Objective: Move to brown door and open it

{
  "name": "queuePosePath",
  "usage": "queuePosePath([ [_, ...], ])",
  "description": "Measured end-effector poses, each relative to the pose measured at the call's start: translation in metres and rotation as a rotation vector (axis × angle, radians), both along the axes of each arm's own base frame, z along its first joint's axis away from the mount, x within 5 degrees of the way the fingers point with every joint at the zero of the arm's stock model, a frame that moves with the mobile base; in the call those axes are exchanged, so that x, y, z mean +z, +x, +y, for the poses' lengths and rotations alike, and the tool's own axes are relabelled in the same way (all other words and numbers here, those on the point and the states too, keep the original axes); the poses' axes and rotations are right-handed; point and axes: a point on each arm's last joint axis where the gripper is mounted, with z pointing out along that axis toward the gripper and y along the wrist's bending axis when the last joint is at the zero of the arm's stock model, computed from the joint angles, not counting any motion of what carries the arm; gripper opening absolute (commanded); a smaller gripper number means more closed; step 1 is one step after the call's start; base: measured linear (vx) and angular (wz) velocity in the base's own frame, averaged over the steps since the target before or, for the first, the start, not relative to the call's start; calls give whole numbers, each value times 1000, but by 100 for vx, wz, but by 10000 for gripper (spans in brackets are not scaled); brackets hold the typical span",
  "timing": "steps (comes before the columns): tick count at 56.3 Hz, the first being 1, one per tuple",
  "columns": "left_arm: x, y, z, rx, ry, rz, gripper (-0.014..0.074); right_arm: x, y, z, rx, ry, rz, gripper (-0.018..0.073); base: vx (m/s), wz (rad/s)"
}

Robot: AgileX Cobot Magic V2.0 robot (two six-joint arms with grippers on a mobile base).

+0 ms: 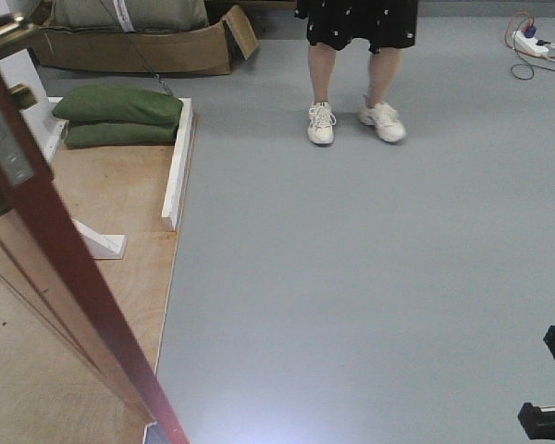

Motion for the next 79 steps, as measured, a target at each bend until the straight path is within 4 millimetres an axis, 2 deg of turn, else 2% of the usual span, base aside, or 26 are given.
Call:
queuePosePath([
  [15,-4,23,-26,-100,32,-27,129,0,0,0,0,0,0,0,0,0],
  [29,-8,48,-39,-63,19,-69,133,0,0,0,0,0,0,0,0,0],
  [48,-26,87,-56,-24,31,-52,136,0,0,0,0,0,0,0,0,0],
  [67,-40,106,-63,-30,29,-7,136,0,0,0,0,0,0,0,0,0],
  [79,-46,106,-69,-98,45,37,136,0,0,0,0,0,0,0,0,0],
])
